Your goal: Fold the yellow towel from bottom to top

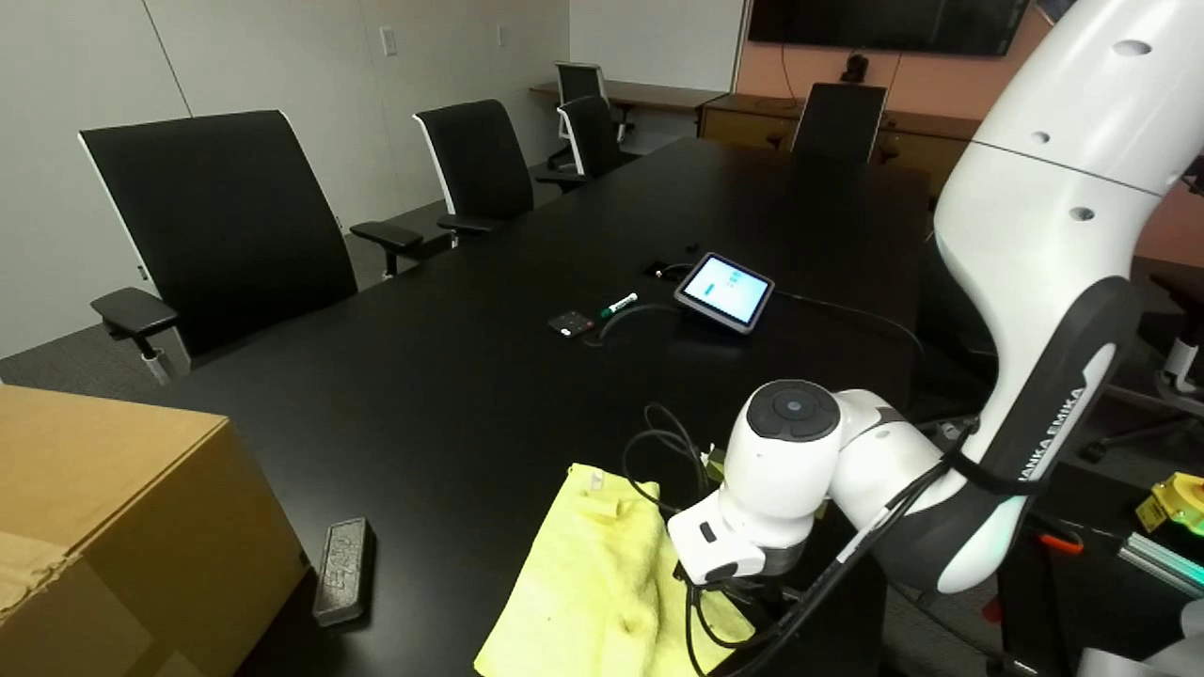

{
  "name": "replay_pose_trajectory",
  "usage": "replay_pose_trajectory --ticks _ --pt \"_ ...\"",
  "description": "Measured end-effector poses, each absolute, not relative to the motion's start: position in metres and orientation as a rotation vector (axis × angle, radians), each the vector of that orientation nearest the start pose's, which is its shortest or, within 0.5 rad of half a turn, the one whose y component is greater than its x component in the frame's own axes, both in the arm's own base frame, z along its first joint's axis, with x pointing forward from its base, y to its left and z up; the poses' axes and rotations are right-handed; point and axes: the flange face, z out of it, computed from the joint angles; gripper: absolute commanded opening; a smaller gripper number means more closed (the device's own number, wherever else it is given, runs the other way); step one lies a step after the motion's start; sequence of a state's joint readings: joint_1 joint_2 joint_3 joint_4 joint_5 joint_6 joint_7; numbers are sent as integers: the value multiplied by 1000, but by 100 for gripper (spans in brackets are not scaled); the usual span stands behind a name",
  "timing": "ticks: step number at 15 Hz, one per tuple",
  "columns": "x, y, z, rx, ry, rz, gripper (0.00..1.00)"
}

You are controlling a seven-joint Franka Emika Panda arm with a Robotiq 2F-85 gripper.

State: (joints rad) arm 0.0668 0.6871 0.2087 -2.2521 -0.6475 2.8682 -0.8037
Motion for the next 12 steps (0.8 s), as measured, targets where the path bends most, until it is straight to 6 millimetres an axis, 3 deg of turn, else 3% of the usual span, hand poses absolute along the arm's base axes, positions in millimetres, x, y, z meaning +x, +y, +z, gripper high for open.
replay_pose_trajectory --ticks 1,2,4,11,12 --pt "466 181 61 2100 2306 -39 96" --pt "466 181 60 2100 2306 -44 73" --pt "468 182 60 2101 2303 -52 70" --pt "476 183 66 2160 2252 -57 13" --pt "478 182 66 2172 2243 -58 10"
